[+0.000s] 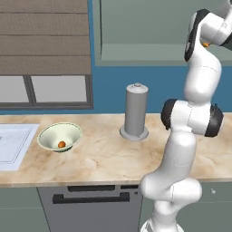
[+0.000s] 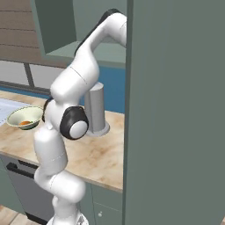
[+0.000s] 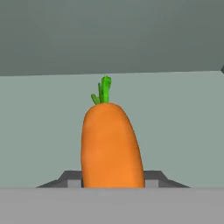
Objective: Pick the carrots from the cabinet and place them in one bowl. Pick the garlic from the sink and place it in the other bowl.
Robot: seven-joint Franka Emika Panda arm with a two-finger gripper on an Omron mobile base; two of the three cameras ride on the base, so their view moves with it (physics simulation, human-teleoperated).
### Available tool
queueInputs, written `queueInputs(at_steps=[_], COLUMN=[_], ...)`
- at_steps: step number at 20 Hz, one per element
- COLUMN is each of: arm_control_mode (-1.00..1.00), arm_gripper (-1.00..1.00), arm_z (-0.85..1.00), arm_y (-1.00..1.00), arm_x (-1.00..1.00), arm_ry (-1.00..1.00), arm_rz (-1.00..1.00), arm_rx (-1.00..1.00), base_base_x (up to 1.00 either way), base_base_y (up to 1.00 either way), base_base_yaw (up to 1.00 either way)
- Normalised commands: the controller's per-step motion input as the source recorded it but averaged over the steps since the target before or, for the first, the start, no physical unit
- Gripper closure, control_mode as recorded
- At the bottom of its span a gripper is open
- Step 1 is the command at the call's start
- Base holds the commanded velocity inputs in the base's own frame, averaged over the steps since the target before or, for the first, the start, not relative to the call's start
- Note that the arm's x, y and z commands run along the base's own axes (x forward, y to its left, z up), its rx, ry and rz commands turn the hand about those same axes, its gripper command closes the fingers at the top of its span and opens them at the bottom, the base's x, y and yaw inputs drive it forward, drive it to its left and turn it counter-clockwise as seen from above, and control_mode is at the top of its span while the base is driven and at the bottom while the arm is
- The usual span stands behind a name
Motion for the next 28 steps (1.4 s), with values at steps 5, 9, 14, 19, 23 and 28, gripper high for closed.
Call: queueInputs(at_steps=[5, 9, 14, 19, 23, 28], arm_control_mode=[-1.0, -1.0, -1.0, -1.0, -1.0, -1.0], arm_gripper=[1.0, 1.0, 1.0, 1.0, 1.0, 1.0], arm_z=[-0.21, 0.0, 0.19, 0.32, 0.12, 0.0], arm_y=[0.88, 0.7, 0.37, 0.16, 0.21, 0.41], arm_x=[-0.95, -1.0, -0.94, -0.9, -0.84, -0.51], arm_ry=[-0.14, -0.03, 0.0, 0.01, 0.11, 0.16], arm_rz=[0.03, 0.03, 0.04, 0.0, 0.0, 0.0], arm_rx=[-0.04, -0.03, -0.06, -0.02, 0.0, 0.0], base_base_x=[0.0, 0.0, 0.0, 0.0, 0.0, 0.0], base_base_y=[0.0, 0.0, 0.0, 0.0, 0.0, 0.0], base_base_yaw=[0.0, 0.0, 0.0, 0.0, 0.0, 0.0])
